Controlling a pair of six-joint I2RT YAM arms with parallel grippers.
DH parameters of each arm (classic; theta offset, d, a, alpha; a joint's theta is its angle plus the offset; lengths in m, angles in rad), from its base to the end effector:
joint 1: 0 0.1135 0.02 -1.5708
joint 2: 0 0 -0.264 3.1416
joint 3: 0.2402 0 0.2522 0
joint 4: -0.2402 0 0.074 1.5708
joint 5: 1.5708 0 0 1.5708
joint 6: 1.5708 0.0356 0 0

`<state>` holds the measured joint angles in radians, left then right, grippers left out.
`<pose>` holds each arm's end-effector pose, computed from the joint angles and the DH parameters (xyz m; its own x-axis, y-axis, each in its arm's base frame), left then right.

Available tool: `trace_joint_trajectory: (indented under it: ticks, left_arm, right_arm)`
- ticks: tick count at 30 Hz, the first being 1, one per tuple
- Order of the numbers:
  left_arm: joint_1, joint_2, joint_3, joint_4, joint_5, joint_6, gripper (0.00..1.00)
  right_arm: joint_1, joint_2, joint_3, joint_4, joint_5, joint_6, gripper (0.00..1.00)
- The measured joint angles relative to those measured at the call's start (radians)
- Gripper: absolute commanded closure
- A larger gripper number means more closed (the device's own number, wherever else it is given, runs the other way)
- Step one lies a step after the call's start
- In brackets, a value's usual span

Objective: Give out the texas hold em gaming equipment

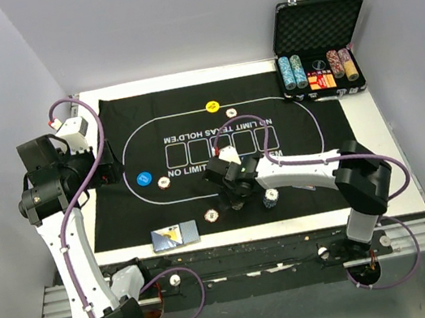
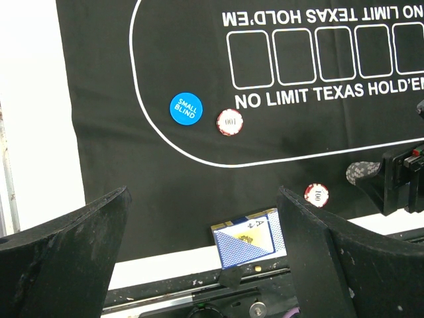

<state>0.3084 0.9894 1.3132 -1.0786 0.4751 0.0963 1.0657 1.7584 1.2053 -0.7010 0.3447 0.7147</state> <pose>0.1623 0.0346 0.3966 -0.6452 -0.1158 -0.7552 0.1101 0.9640 -0.2419 0.1763 0.2941 0.1931 -0.8537 -0.2693 -0.4457 -0.2823 0.9586 -0.0384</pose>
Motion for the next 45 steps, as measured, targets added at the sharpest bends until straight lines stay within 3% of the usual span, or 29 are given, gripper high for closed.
trace_joint_trajectory:
  ticks: [15,36,45]
  left_arm:
    - [0.000,0.000,0.000,0.000,0.000,0.000,0.01]
    - [0.000,-0.011,-0.012,0.007,0.000,0.001,0.01]
    - [0.000,-0.016,-0.012,0.007,-0.001,0.001,0.01]
  right_arm:
    - [0.001,0.001,0.000,0.018,0.000,0.004,0.56]
    - [0.010,-0.009,0.105,-0.060,0.003,-0.001,0.60]
    - [0.019,0.079,0.369,-0.117,0.024,-0.064,0.60]
